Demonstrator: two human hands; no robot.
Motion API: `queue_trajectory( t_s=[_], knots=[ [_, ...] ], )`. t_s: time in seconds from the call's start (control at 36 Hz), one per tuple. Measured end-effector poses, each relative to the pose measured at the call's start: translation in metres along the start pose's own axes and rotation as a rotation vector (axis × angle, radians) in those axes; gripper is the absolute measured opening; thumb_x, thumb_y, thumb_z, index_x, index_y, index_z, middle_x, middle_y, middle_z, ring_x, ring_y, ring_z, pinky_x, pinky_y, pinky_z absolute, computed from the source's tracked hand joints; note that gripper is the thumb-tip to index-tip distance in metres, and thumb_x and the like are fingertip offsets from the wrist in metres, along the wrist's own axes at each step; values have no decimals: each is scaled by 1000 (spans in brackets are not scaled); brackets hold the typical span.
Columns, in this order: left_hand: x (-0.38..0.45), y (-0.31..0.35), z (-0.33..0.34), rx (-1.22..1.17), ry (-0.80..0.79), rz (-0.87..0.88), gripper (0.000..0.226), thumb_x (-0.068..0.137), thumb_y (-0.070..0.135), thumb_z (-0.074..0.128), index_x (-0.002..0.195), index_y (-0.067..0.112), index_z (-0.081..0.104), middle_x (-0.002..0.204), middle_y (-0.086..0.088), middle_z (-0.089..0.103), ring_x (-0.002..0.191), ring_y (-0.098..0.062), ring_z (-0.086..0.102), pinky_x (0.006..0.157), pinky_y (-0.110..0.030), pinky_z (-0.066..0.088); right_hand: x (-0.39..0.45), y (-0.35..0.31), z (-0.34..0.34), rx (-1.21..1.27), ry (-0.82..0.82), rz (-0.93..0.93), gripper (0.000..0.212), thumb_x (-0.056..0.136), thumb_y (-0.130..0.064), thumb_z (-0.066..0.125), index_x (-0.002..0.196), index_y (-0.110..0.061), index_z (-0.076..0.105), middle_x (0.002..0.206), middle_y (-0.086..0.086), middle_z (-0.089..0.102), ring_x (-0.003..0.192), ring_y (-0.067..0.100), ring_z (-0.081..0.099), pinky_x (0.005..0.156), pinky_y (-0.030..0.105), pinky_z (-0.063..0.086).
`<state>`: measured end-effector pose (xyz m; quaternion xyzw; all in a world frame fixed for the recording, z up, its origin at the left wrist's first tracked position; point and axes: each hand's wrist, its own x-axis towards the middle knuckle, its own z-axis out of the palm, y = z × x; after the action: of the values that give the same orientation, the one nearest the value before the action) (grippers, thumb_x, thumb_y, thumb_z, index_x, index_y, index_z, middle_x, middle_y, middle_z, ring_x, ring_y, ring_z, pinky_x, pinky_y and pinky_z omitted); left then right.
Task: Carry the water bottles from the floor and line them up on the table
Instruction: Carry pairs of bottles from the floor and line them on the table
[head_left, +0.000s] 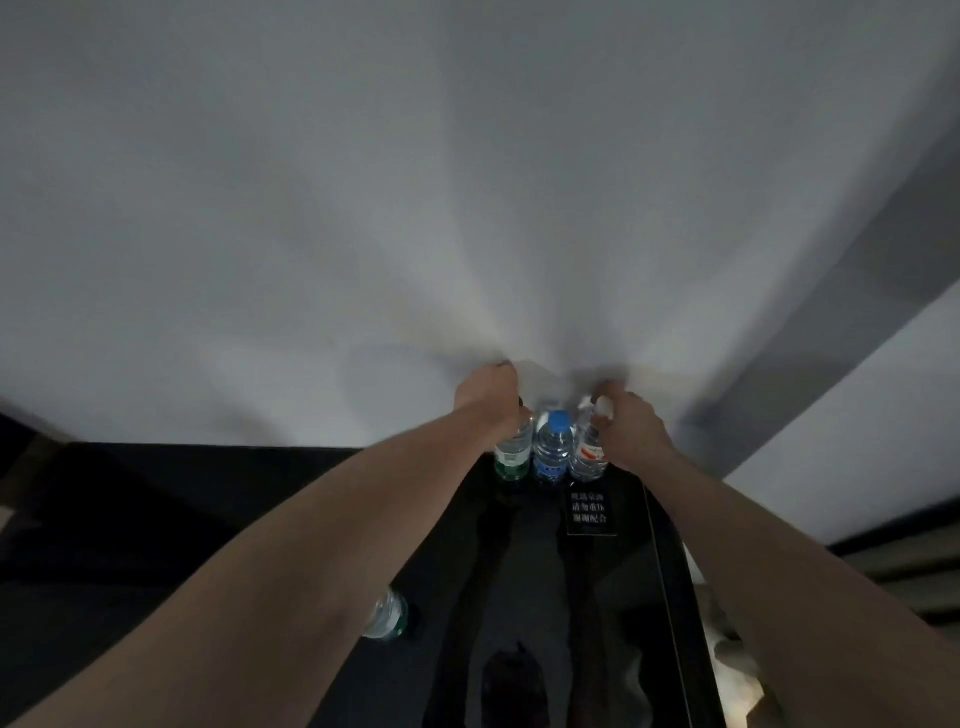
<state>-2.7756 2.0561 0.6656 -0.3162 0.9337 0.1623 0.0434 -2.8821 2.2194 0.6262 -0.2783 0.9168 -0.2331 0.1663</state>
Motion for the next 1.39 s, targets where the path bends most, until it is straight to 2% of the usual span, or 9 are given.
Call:
queue_trajectory(
  t_s=[0.06,0.22,0.39,0.5,0.67,0.83,0.94,1.17,1.39],
  knots=[
    [1,-4,0,-35,-12,28,31,87,27,76,111,13,63,104,-2,66,91,-21,63,76,-32,55,-1,-1,1,-2,3,-4,25,93,-13,54,119,-14,53,110,18,59,100,38,58,77,38,44],
    [-2,-15,2,-106,-41,210,23,87,9,75,108,18,71,114,1,61,99,-18,58,82,-23,45,-3,-3,4,-2,22,10,25,93,-11,52,118,-15,53,109,17,58,99,38,58,74,33,37],
    [-1,-15,3,-96,-29,268,34,89,0,68,118,16,70,125,-2,62,111,-22,60,98,-32,50,-2,-1,3,-5,13,14,24,93,-12,52,117,-17,53,109,15,58,97,36,58,74,32,37],
    [0,-14,4,-75,30,268,29,90,10,71,119,12,68,123,-4,63,110,-23,60,96,-30,50,-1,0,5,1,16,15,23,94,-13,52,116,-17,53,109,15,58,97,36,58,73,31,36],
    [-3,-14,9,-60,86,290,26,92,4,66,118,9,69,119,-6,62,101,-23,63,87,-26,50,1,0,5,54,3,28,25,93,-16,55,118,-19,56,113,15,60,100,34,59,76,30,37],
    [-4,-18,11,-68,113,290,27,93,1,64,118,7,69,119,-7,62,98,-22,63,90,-31,54,3,-4,8,77,12,39,27,93,-18,55,120,-20,56,112,16,60,100,34,58,75,29,37],
    [-6,-18,13,-56,140,300,28,92,1,65,119,8,69,122,-7,62,100,-23,64,89,-28,50,2,-6,8,85,19,42,26,94,-18,55,120,-20,56,112,16,57,88,30,54,74,31,38],
    [-6,-26,11,-45,161,277,27,92,5,66,118,9,69,123,-6,62,101,-24,65,84,-25,46,0,-14,11,118,22,34,28,95,-16,52,122,-21,55,121,16,51,102,38,58,85,37,44],
    [-7,-28,10,-35,138,264,30,91,1,66,120,9,69,124,-8,63,103,-25,65,90,-28,50,-3,-15,9,176,4,9,28,95,-10,52,122,-15,55,120,18,55,97,31,55,78,31,40]
  ],
)
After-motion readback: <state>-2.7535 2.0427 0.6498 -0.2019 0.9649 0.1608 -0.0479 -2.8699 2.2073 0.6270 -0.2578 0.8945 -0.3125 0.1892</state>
